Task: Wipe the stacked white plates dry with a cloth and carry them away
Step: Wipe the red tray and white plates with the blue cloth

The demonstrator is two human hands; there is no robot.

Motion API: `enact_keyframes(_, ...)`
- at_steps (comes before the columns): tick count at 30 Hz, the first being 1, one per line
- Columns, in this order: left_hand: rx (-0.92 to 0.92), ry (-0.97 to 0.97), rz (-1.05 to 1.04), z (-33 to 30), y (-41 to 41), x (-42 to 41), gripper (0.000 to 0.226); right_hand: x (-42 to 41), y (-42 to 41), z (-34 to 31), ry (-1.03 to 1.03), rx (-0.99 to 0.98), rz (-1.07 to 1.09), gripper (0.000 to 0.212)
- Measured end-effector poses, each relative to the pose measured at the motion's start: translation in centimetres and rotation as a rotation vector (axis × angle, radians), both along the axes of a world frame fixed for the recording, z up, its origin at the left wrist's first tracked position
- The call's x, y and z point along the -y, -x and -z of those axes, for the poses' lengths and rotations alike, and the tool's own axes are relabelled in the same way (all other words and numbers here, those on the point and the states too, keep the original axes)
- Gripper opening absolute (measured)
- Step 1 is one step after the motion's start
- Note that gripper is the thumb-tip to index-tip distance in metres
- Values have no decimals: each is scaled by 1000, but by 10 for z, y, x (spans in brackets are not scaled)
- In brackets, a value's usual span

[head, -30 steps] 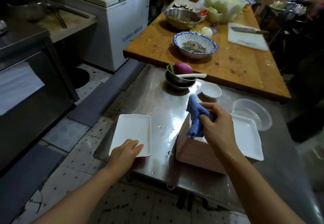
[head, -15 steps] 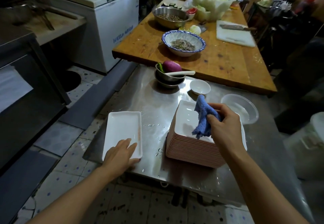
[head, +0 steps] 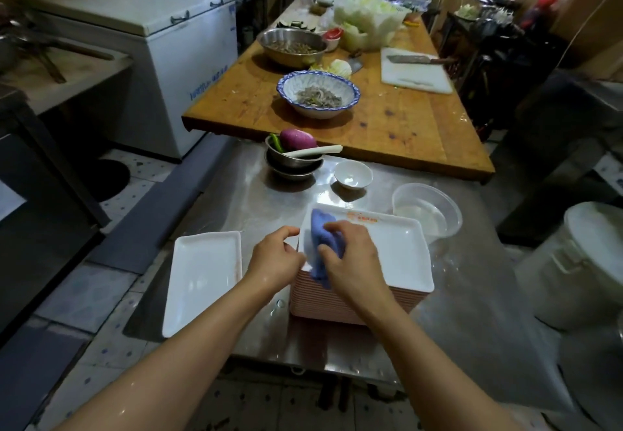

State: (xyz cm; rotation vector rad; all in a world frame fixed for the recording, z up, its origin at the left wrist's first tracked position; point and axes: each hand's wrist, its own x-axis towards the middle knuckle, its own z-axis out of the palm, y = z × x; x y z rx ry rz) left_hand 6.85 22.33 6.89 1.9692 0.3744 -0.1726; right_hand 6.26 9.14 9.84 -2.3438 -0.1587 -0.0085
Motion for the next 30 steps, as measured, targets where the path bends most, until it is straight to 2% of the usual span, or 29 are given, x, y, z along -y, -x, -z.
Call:
enact_keyframes(2, 1, 4, 1, 0, -1, 0, 60, -5, 0, 14, 287, 72, -89, 27)
enact_keyframes(3, 3, -3, 12, -1, -1, 0, 61, -7, 0, 19, 357, 135, -129, 27)
enact_keyframes(6, 0, -41, 59, -3, -4, 0, 61, -13, -7, 26, 368, 119, -222, 28)
enact_keyframes(10, -9, -80, 92, -4, -7, -1, 57, -15, -37, 29, 437, 109, -207, 42)
enact_keyframes(15, -25, -111, 115, -1, -10, -2, 55, -2, -57, 27, 455, 179, -150, 32)
enact_keyframes(18, -24, -113, 122, 0, -11, -2, 50, 26, -57, 24, 439, 172, -25, 24)
enact_keyframes(23, -15, -92, 115, 2, -10, -2, 50, 91, -56, 21, 644, 150, 120, 26)
enact_keyframes(30, 4, -105, 70, 1, -7, 1, 66, 114, -35, 9, 744, 162, -38, 24)
